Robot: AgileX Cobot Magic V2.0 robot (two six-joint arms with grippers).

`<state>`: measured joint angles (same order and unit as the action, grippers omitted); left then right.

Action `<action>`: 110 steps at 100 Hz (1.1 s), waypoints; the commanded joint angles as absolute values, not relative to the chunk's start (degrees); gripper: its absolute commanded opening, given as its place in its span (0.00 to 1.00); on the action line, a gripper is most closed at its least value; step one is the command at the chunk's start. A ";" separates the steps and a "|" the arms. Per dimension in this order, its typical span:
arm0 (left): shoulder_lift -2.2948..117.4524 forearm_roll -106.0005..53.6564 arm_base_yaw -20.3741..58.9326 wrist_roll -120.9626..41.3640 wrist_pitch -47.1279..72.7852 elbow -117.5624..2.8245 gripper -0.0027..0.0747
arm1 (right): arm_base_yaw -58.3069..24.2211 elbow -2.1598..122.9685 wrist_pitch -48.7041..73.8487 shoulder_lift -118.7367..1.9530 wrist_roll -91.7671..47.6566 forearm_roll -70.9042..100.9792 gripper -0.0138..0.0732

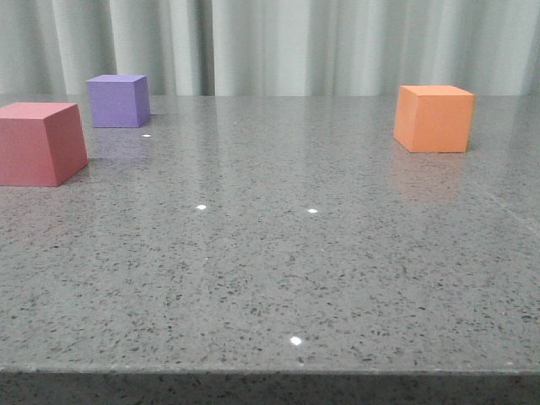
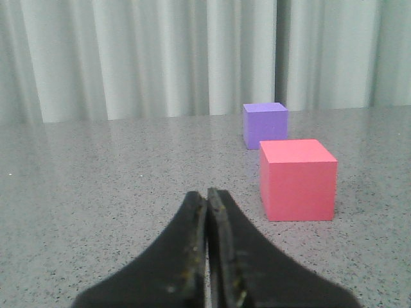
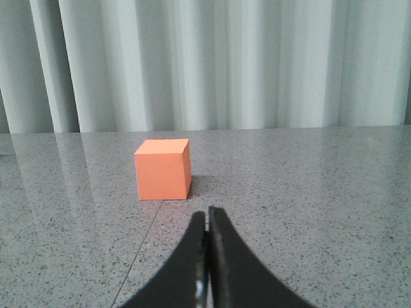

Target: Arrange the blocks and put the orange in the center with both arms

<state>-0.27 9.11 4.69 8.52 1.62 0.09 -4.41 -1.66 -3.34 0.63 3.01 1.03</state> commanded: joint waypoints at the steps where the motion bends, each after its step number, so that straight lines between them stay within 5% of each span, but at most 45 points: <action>1: -2.08 9.06 4.71 8.90 -3.24 2.59 0.01 | -4.00 -0.58 -8.83 1.76 2.48 0.85 0.08; 46: -2.08 9.06 4.71 8.90 -3.24 2.59 0.01 | -4.00 2.24 -6.15 1.76 2.48 1.23 0.08; 110: -2.08 9.06 4.71 8.90 -3.24 2.59 0.01 | -4.00 40.96 37.16 -27.48 2.48 1.59 0.08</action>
<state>-0.27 9.11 4.69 8.52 1.62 0.09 -4.41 35.15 35.87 -22.67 3.01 1.30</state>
